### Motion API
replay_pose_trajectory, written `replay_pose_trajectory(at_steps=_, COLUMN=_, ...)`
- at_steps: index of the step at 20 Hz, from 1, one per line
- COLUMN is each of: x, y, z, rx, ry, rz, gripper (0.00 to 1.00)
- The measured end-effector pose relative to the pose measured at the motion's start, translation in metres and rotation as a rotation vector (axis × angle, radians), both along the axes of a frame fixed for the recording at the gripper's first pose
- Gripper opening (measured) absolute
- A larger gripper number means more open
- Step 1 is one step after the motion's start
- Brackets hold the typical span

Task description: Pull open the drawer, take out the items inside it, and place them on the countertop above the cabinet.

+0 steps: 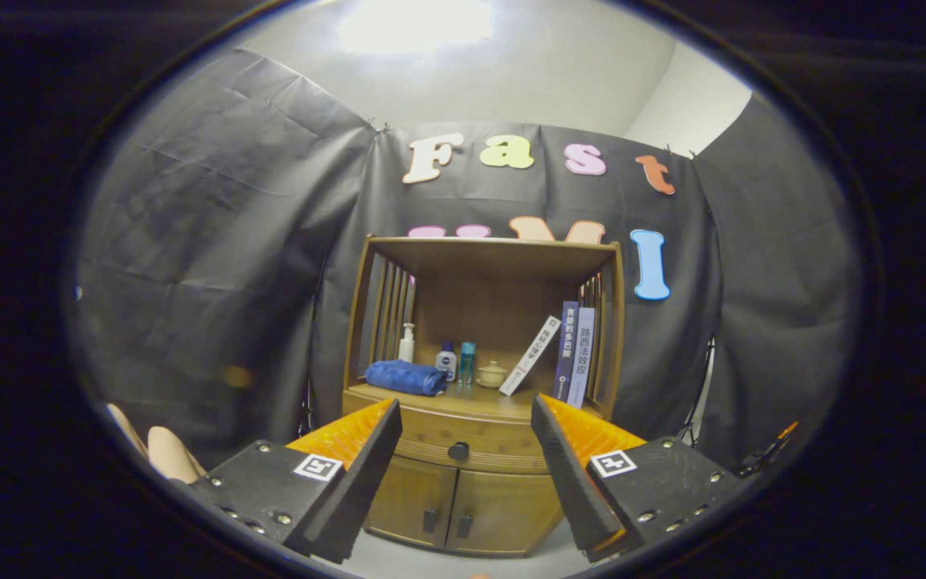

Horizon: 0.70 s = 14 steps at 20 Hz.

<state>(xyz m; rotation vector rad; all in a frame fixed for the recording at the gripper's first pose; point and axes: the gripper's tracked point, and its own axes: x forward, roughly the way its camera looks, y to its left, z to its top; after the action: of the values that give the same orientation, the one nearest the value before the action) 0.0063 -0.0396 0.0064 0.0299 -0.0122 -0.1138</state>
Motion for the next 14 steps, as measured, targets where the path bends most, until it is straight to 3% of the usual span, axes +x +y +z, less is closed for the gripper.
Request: replay_pose_trajectory(at_steps=14, x=0.0021, y=-0.0010, z=-0.0074, rx=0.024, ry=0.004, rz=-0.006, gripper=0.96)
